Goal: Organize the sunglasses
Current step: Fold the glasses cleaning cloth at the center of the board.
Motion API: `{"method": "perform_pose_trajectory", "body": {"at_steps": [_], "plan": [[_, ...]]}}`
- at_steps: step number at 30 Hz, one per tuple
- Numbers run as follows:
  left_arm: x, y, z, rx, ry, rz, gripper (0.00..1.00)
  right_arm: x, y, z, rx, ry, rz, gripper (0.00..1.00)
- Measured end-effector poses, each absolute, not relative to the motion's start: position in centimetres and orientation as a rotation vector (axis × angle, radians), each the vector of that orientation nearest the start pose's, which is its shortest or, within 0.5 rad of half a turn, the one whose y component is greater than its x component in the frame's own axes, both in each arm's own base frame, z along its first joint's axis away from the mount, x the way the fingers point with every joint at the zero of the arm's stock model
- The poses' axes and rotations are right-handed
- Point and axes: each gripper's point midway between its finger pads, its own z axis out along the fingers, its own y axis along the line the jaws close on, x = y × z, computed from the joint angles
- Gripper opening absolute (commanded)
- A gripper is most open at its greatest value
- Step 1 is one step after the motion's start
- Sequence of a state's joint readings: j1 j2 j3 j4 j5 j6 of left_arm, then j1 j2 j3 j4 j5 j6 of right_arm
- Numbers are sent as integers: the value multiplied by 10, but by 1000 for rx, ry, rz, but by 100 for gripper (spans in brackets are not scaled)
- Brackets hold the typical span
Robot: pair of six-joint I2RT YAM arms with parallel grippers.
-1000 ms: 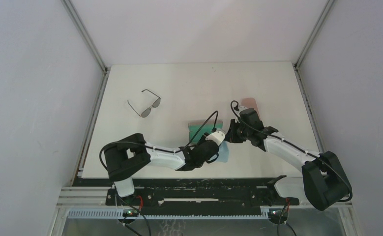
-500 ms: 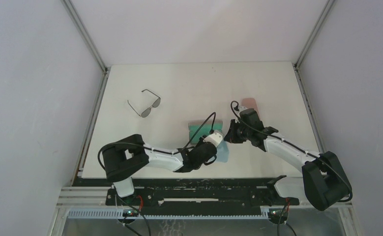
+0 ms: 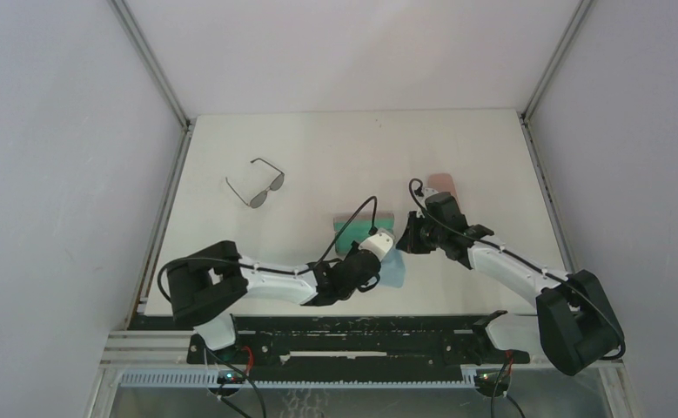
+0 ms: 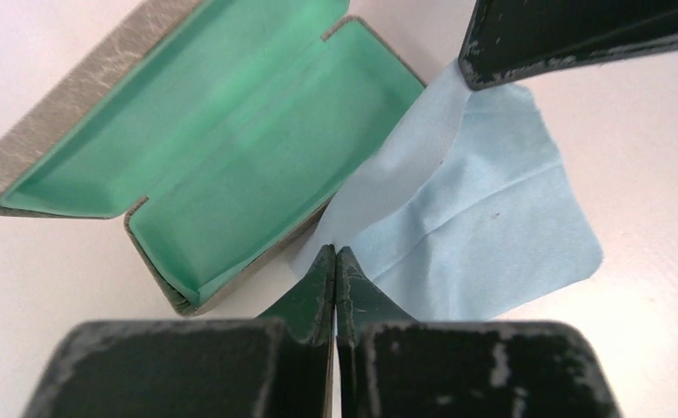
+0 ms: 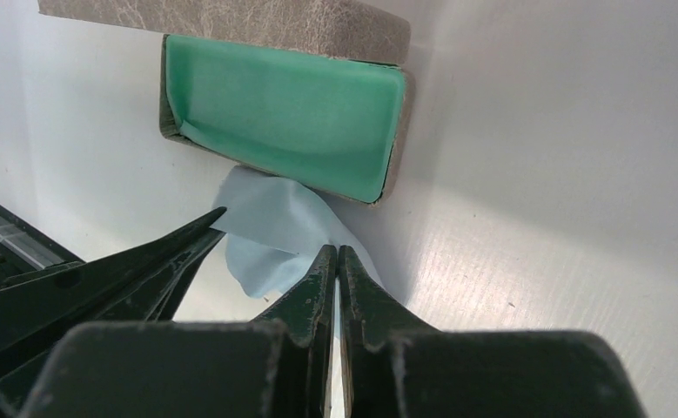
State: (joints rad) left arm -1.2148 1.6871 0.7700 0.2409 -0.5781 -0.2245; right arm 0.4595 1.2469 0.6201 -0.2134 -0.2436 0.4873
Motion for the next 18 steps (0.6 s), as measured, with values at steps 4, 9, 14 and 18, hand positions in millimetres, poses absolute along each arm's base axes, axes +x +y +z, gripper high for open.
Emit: {"method": "perform_pose_trajectory", "body": {"at_steps": [4, 9, 14, 18], "plan": [[221, -344, 60, 728, 1972, -226, 0, 242, 188, 67, -98, 2505, 710, 0], [221, -343, 67, 743, 1956, -220, 0, 240, 187, 69, -135, 2498, 702, 0], [221, -342, 67, 767, 1952, -214, 0, 236, 187, 68, -187, 2502, 706, 0], [218, -340, 66, 784, 1955, -224, 0, 234, 186, 67, -225, 2505, 702, 0]]}}
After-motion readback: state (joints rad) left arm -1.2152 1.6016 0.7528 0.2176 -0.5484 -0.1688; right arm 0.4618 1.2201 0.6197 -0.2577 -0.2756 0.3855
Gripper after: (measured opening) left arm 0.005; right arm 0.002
